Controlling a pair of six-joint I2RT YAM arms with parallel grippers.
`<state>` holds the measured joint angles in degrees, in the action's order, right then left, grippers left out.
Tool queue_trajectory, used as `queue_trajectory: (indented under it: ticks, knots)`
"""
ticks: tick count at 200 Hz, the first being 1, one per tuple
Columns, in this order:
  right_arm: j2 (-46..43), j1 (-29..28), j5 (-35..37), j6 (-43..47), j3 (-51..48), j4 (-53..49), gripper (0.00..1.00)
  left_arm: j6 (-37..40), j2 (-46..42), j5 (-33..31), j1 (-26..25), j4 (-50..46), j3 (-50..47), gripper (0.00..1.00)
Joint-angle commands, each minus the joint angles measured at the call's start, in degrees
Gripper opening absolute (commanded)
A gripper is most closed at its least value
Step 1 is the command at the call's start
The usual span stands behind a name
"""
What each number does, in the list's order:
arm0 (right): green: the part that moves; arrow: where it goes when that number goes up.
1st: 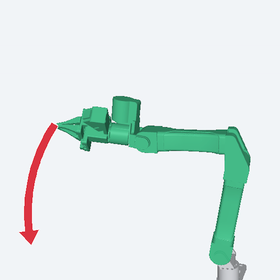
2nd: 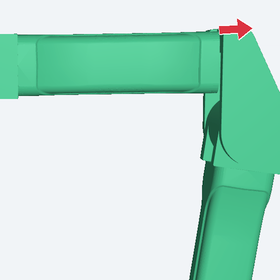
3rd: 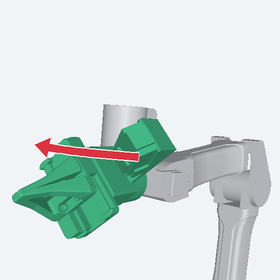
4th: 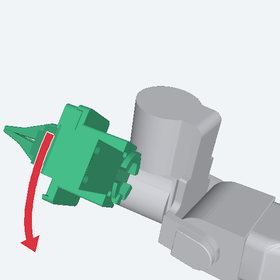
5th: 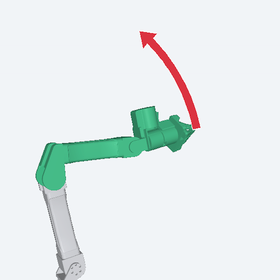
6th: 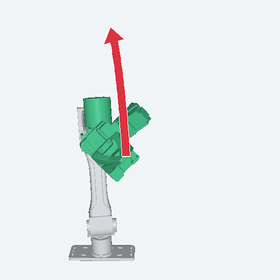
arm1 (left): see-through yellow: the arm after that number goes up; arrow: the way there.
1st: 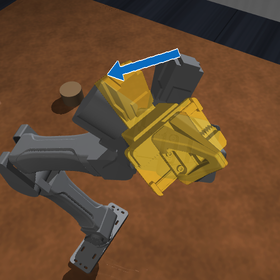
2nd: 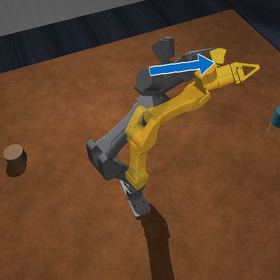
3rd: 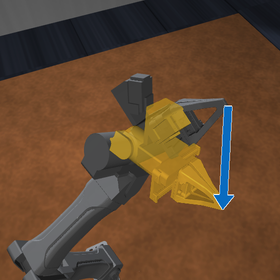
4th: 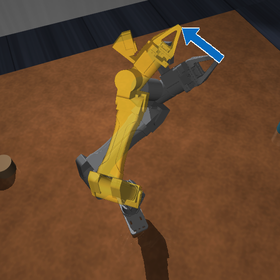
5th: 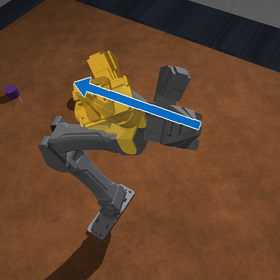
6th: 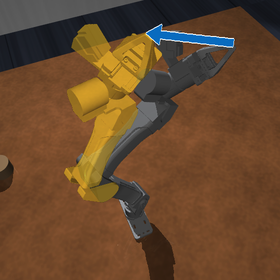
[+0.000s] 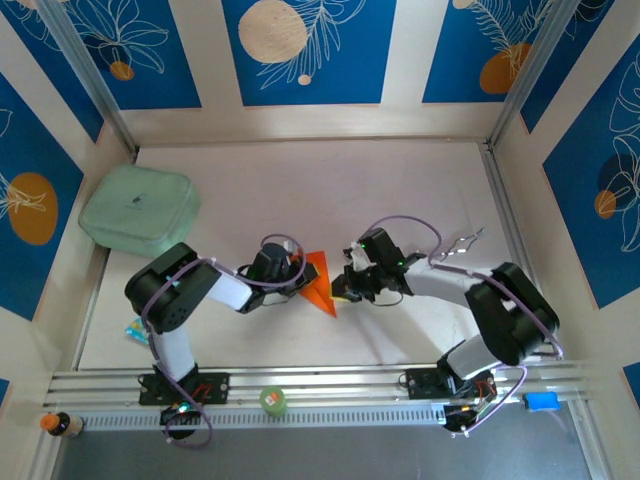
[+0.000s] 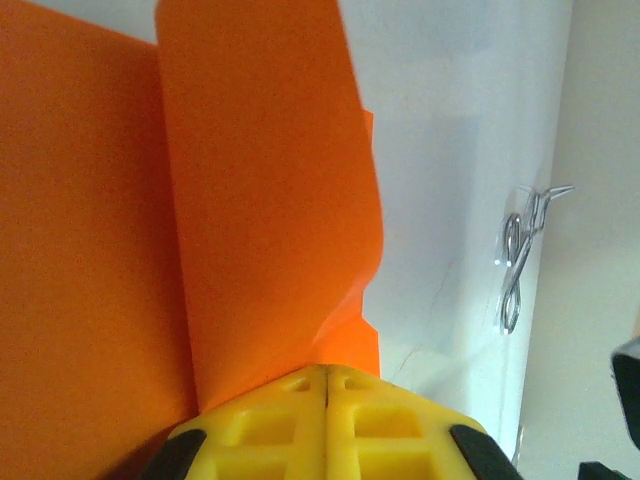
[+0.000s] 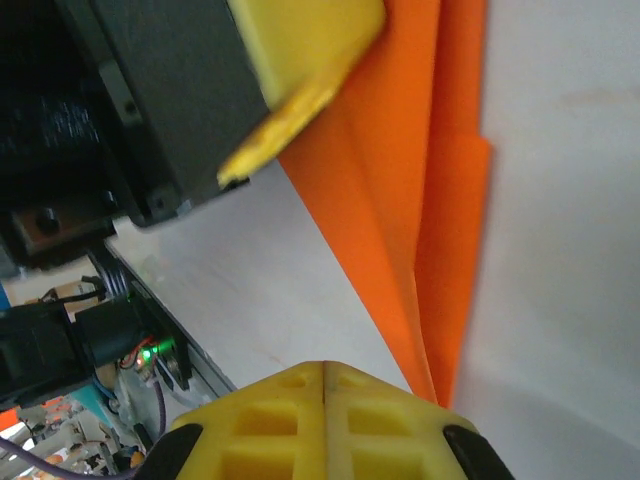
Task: Fold a paper plane with a square sheet of paper (pick it up from the middle)
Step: Fourth fold the wing at the center of the table.
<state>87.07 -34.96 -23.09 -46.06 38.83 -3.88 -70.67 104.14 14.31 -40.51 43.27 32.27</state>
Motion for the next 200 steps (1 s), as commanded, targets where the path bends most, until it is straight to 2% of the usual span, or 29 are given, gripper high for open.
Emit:
queue_trajectory:
  ticks: [1,52,118,159,173,200]
  knots:
    - [4.0,-1.1,-1.8,0.6,3.6,1.4,0.01,-1.2,0.6,-5.3,-0.8,-6.8,-2.6,0.0]
    - [13.3,-1.2,-0.4,2.7,10.5,-2.1,0.01,-0.7,0.3,-5.3,-0.9,-7.0,-2.3,0.0]
    - [15.2,-0.2,1.9,2.9,5.6,-2.6,0.01,3.1,-2.5,-5.3,-0.7,-12.4,0.1,0.0]
    - [15.2,1.6,-0.1,3.2,3.3,-0.3,0.0,9.5,-6.2,-2.9,-0.5,-16.4,3.0,0.1]
    - [15.6,2.0,-0.6,3.6,3.3,0.0,0.0,11.2,-7.0,-0.8,-0.7,-17.5,4.0,0.1]
    - [16.0,2.3,-1.1,3.7,3.1,0.4,0.0,12.1,-5.9,2.7,-1.4,-21.0,6.7,0.01]
